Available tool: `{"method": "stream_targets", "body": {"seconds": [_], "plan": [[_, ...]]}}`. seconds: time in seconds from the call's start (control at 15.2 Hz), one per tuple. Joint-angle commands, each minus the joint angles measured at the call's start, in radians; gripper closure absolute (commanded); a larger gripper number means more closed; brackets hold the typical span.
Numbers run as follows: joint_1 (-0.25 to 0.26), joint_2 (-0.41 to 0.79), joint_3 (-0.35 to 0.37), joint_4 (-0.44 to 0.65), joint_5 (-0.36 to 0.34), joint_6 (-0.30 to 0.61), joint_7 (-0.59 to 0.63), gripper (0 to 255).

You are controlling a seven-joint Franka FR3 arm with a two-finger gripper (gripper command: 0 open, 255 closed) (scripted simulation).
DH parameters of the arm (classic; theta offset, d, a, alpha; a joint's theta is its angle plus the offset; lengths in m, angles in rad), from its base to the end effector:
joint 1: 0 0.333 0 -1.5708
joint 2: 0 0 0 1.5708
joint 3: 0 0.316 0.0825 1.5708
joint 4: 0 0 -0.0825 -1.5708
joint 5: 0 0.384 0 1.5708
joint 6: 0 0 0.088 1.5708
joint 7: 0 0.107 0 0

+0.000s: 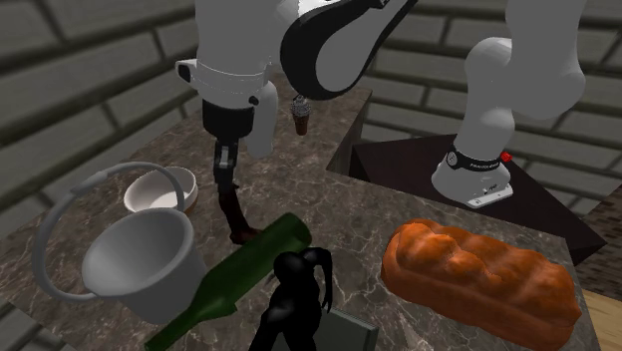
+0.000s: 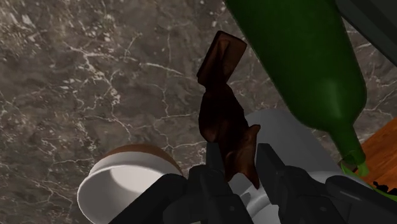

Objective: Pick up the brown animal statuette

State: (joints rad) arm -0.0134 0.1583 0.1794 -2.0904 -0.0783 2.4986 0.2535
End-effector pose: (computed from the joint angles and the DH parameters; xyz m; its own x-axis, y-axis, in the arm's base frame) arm 0.5859 0.0961 0.3750 0.9675 -0.0393 0.2498 -0.0327 -0.9990 -0.0306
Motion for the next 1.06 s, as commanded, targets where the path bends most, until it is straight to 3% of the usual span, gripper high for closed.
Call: {"method": "stream_targets", "body": {"seconds": [0.0,0.99], "plan": [[-0.001,-0.01,0.001,0.007,0.005,-0.018,-0.004,255],[-0.005,-0.087,0.005,0.097,0.034,-0.182,-0.026,255]]}}
